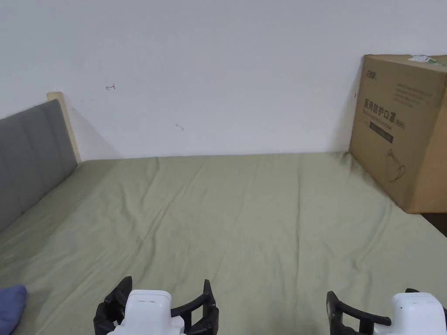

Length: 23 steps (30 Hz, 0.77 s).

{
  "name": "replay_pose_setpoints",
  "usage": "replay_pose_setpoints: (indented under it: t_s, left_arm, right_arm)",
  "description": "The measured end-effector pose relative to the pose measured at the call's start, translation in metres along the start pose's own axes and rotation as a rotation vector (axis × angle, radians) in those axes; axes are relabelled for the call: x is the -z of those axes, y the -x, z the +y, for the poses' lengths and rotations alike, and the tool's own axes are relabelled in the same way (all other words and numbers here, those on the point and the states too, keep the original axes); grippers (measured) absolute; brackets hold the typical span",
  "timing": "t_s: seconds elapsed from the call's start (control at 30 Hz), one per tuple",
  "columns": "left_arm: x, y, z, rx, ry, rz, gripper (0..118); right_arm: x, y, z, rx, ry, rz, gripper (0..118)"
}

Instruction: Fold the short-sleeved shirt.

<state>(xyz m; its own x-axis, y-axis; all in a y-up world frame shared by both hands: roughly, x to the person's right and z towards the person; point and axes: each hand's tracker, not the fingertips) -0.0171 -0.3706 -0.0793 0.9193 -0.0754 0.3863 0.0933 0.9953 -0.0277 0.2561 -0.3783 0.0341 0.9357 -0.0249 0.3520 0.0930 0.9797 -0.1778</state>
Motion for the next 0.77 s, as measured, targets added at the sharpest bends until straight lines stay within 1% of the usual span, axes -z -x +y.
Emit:
replay_pose_setpoints:
  t_s: [0.2,0.37,0.47,0.77]
  left_arm:
    - [0.0001,0.0,0.0011,-0.003,0.002,-0.003,113]
    - [-0.0002,-0.0002,0.0014,-0.003,0.002,-0.001,114]
    - [0.0006,0.0002,0.0014,-0.003,0.005,0.001,114]
    - [0.0005,0.0008,0.0015,-0.004,0.006,0.001,114]
  right_arm:
    - [0.0009,-0.0004,0.0003,0.002,0.007,-0.003,115]
    - [-0.0004,0.0038,0.0003,-0.02,0.002,-0.001,115]
    - [0.0004,0.0077,-0.0002,-0.041,-0.01,-0.03,115]
    - [0.0058,0.0043,0.0014,-0.012,0.028,-0.016,115]
